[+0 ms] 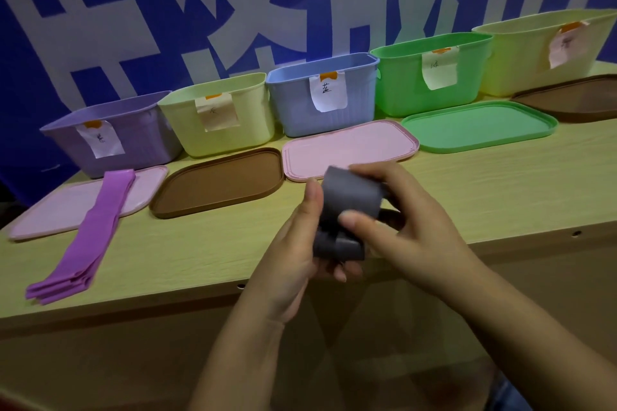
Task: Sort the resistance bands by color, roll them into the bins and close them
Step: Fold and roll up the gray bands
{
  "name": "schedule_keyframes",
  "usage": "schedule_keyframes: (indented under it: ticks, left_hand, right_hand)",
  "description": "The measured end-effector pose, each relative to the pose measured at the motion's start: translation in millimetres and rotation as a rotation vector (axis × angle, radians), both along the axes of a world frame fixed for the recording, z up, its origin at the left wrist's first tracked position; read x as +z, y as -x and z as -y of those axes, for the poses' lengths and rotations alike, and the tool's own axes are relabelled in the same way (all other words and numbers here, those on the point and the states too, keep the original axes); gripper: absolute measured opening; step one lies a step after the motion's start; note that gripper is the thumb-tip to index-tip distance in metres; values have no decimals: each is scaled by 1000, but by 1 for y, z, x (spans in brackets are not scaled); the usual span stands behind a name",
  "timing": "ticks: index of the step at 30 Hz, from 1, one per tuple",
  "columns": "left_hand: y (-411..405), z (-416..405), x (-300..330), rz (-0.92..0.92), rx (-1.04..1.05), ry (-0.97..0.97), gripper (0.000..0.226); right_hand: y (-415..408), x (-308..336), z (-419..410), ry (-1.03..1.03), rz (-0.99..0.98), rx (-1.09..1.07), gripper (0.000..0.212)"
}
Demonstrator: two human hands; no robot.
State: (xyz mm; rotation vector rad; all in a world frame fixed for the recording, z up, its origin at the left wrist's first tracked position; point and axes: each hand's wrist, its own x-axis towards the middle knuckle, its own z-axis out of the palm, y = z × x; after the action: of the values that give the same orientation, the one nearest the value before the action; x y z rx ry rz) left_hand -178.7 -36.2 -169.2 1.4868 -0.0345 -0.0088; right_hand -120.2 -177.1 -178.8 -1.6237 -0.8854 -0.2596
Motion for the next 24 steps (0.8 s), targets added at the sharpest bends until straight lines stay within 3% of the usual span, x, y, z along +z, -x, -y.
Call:
schedule_keyframes:
  ticks: [1, 3, 11, 15, 18, 21, 24]
  left_hand:
    - [0, -2, 0, -3, -17, -5, 80]
    - [1, -4, 0, -4, -39, 2, 79]
    - [-5, 1, -1, -15, 15, 82, 82]
    - [-6, 4, -3, -4, 129, -17, 77]
    - [-4, 4, -9, 1, 174, -51, 68]
    - [3, 2, -8, 5, 168, -88, 57]
    - [3, 1, -6, 54, 163, -179, 53]
  right_hand:
    - [-2, 1, 2, -91, -121, 28, 40]
    - [-4, 2, 5, -125, -159, 33, 38]
    - [1, -2, -1, 150, 270, -74, 45]
    - [7, -5, -6, 190, 289, -85, 48]
    - [0, -4, 0, 114, 139, 70, 43]
    - [-3, 5, 14, 22, -241, 348, 45]
    - [-2, 6, 11, -68, -386, 243, 33]
